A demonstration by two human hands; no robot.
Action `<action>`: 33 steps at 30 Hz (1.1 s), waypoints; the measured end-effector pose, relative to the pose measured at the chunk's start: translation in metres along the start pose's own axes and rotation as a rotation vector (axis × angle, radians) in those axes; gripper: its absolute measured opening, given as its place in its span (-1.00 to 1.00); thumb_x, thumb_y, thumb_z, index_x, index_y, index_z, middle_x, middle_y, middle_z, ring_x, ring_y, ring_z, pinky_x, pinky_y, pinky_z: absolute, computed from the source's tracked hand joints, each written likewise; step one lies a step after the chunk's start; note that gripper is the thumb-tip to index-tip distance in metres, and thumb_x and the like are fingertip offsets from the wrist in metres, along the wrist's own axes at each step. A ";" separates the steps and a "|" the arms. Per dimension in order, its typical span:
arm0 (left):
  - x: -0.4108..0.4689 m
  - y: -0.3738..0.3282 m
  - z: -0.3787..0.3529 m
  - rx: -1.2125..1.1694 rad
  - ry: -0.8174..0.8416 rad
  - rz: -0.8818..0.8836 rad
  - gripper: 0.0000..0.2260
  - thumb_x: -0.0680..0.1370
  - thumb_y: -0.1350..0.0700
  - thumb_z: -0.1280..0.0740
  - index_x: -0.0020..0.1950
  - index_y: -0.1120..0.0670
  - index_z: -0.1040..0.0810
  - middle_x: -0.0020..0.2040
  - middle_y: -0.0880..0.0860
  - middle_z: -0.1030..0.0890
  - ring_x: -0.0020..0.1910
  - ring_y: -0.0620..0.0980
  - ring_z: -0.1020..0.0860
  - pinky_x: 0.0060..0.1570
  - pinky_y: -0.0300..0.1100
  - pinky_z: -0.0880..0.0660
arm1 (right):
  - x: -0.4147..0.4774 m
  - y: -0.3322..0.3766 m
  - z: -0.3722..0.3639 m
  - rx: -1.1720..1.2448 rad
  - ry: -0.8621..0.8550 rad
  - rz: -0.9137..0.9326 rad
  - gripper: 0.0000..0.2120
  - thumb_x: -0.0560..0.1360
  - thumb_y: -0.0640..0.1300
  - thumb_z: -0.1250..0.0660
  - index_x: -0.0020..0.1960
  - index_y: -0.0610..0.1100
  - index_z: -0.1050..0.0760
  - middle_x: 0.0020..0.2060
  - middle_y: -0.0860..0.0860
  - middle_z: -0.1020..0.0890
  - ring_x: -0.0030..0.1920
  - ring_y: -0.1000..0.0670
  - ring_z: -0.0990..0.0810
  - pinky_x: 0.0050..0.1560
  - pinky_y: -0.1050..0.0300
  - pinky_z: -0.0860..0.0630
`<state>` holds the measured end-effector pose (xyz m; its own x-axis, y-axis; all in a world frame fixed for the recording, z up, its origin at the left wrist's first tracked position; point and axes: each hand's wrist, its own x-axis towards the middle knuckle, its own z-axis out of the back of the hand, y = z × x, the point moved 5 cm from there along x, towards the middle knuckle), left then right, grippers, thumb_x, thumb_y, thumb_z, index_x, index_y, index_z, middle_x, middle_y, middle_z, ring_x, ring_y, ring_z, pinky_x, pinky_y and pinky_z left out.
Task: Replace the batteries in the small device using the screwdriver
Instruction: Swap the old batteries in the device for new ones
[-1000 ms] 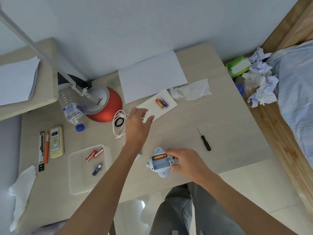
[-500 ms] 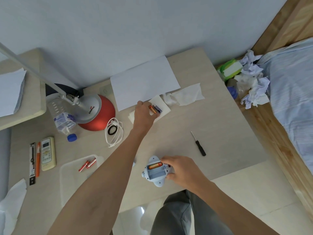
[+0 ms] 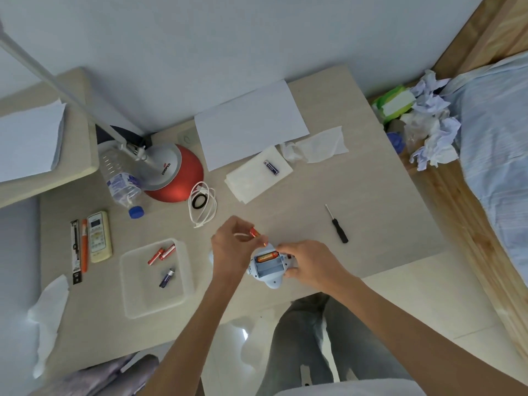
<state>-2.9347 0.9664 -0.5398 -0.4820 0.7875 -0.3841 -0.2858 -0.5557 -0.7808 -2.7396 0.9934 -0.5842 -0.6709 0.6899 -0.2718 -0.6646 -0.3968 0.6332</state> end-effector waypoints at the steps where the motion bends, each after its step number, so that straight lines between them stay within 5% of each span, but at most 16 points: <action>1: -0.013 0.005 0.000 -0.020 -0.003 0.015 -0.76 0.38 0.23 -0.70 -0.11 0.12 -0.67 -0.20 0.01 -0.73 -0.23 -0.04 -0.76 -0.19 -0.16 -0.68 | 0.000 0.000 0.001 -0.002 0.005 0.005 -0.50 0.51 0.10 -0.56 0.41 0.11 -0.55 0.14 0.12 -0.75 0.05 0.07 -0.70 0.17 0.15 -0.64; 9: -0.064 0.035 -0.007 -0.116 -0.093 0.087 -0.86 0.45 0.29 -0.64 -0.12 0.11 -0.75 -0.17 -0.03 -0.78 -0.13 -0.06 -0.77 0.00 -0.17 -0.71 | 0.006 -0.005 -0.001 -0.021 0.032 0.048 -0.50 0.50 0.12 -0.55 0.41 0.13 -0.55 0.16 0.12 -0.75 0.04 0.07 -0.71 0.08 0.27 -0.55; 13: -0.069 0.042 -0.011 -0.077 -0.119 0.052 -0.83 0.45 0.29 -0.63 -0.08 0.06 -0.75 -0.13 -0.09 -0.77 -0.12 -0.06 -0.75 -0.01 -0.18 -0.69 | 0.009 -0.009 -0.001 -0.040 0.047 0.085 -0.54 0.50 0.09 -0.56 0.36 0.13 -0.56 0.10 0.13 -0.75 0.02 0.05 -0.72 0.07 0.19 -0.64; 20: -0.066 0.047 -0.011 0.143 -0.161 -0.088 -0.80 0.44 0.20 -0.66 -0.06 -0.06 -0.75 -0.08 -0.05 -0.67 -0.14 -0.17 -0.57 -0.10 -0.42 -0.48 | 0.009 -0.010 0.001 -0.053 0.026 0.134 -0.55 0.50 0.06 -0.55 0.36 0.10 -0.58 0.07 0.13 -0.75 -0.08 0.08 -0.65 -0.14 0.34 -0.40; 24: -0.063 0.050 -0.014 0.259 -0.150 -0.186 -0.81 0.44 0.17 -0.68 0.03 0.04 -0.81 -0.07 0.04 -0.65 -0.19 -0.13 -0.58 -0.13 -0.47 -0.45 | 0.008 -0.013 0.001 -0.045 0.037 0.131 -0.56 0.50 0.10 -0.54 0.35 0.13 -0.57 0.05 0.15 -0.75 -0.08 0.10 -0.66 -0.08 0.24 -0.55; 33: -0.059 0.052 -0.018 0.249 -0.081 -0.234 -0.80 0.40 0.17 -0.70 -0.01 0.05 -0.82 -0.06 -0.09 -0.63 -0.03 -0.07 -0.62 0.00 -0.36 -0.52 | 0.008 -0.013 0.003 -0.061 0.020 0.167 -0.54 0.47 0.09 -0.58 0.34 0.07 -0.60 0.06 0.13 -0.75 -0.06 0.06 -0.68 -0.08 0.28 -0.43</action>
<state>-2.9061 0.8958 -0.5664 -0.4407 0.8832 -0.1605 -0.5850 -0.4182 -0.6949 -2.7358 1.0058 -0.5927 -0.7794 0.5998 -0.1811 -0.5619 -0.5412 0.6256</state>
